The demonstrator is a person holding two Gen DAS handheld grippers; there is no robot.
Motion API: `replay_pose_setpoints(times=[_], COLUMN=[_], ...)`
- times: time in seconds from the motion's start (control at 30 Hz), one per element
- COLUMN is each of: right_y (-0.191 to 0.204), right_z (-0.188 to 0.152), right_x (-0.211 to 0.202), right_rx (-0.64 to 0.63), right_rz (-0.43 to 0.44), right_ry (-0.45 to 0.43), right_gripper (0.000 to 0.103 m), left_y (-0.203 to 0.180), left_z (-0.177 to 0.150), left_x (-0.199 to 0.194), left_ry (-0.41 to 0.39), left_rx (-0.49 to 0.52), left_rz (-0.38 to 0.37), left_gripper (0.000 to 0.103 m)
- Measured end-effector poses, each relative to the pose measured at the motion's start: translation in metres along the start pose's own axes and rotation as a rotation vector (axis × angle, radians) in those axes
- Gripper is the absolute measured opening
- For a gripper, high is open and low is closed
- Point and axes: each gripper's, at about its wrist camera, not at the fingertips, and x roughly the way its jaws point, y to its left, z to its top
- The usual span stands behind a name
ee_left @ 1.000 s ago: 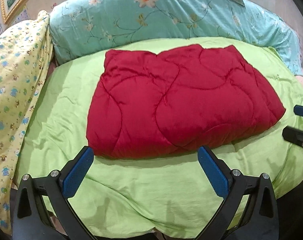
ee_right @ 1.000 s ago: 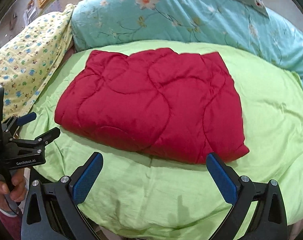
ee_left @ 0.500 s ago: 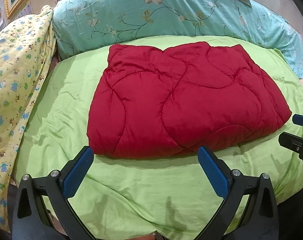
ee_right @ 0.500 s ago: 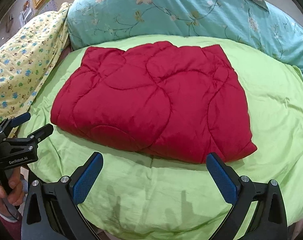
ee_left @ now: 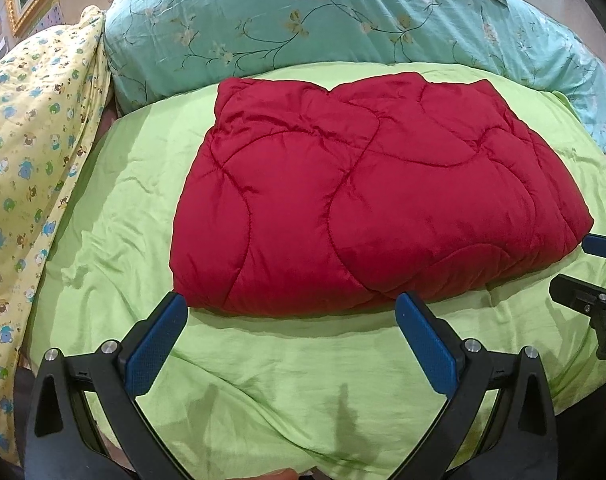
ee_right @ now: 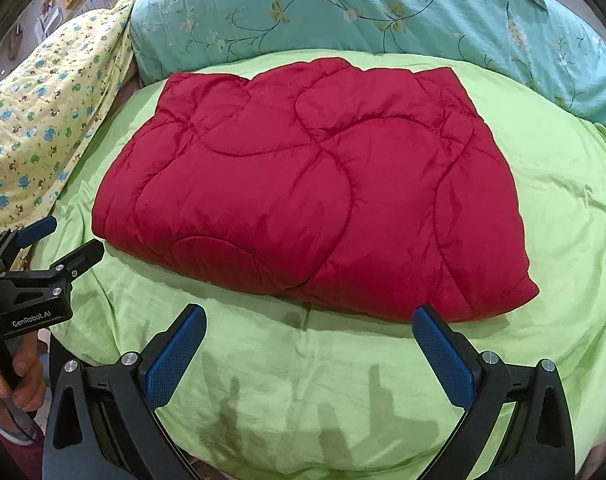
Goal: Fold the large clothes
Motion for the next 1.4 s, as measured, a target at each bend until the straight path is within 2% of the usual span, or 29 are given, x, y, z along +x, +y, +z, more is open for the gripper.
replay_pose_setpoints(times=[1.4], right_y=[0.000], right_z=[0.009], right_x=[0.009], right_rx=[0.008], right_rz=[-0.002], right_ry=[-0.001], right_gripper=[0.103], left_y=[0.000], left_z=[0.005], left_x=[0.012], left_ry=[0.007], left_rx=[-0.004], left_rz=[0.020], left_gripper=[0.103])
